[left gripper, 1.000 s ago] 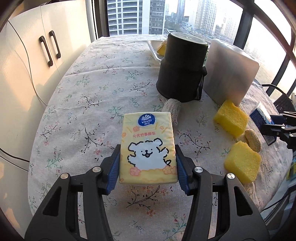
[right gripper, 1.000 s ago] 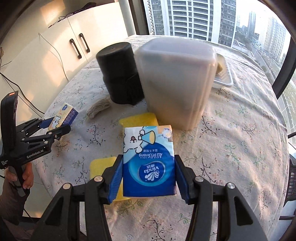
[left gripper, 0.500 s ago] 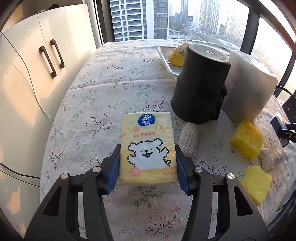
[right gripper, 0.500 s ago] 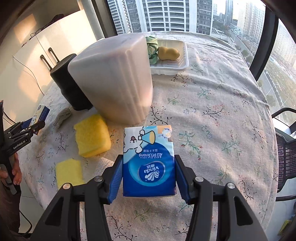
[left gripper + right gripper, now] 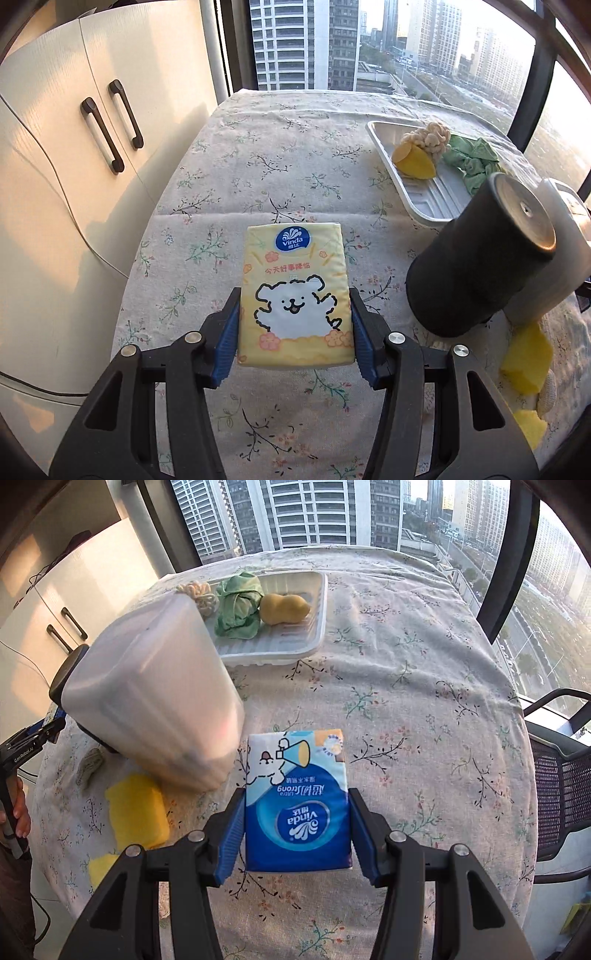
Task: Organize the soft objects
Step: 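Carry both tissue packs over to the white tray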
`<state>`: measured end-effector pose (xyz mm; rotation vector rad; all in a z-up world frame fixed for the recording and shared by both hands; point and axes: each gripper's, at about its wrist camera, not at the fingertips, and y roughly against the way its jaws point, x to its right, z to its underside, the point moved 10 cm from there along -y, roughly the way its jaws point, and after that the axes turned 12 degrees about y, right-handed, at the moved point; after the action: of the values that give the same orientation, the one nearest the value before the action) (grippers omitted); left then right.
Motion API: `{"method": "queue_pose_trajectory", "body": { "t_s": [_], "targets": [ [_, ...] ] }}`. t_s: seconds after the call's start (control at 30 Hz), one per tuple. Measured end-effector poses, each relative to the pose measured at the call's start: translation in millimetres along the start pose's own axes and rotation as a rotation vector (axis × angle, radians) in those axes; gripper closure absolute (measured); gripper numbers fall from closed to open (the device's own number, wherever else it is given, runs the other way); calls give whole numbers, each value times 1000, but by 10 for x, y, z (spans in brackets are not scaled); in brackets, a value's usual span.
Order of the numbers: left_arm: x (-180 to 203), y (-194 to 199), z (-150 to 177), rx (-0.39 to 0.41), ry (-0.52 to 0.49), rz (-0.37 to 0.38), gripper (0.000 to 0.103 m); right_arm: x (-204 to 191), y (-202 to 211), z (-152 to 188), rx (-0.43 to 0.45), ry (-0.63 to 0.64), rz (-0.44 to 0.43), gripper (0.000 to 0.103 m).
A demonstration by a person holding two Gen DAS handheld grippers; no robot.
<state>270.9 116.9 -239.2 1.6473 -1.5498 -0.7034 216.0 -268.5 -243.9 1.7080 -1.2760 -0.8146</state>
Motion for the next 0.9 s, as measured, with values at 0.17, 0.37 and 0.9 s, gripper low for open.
{"method": "queue_pose_trajectory", "body": {
  "t_s": [0.17,0.37,0.9],
  "targets": [
    [-62,-175,-329,-12,42,6,53,235,-143,-196,-20,-49,-14,48],
    [114,-424,-695,-19,14,20,53,510,-303,-506,-22,-96,-7,48],
    [1252,-826,-1076,-243,-77,207,53,740,-757,-1715,15,-134,4,48]
  ]
}}
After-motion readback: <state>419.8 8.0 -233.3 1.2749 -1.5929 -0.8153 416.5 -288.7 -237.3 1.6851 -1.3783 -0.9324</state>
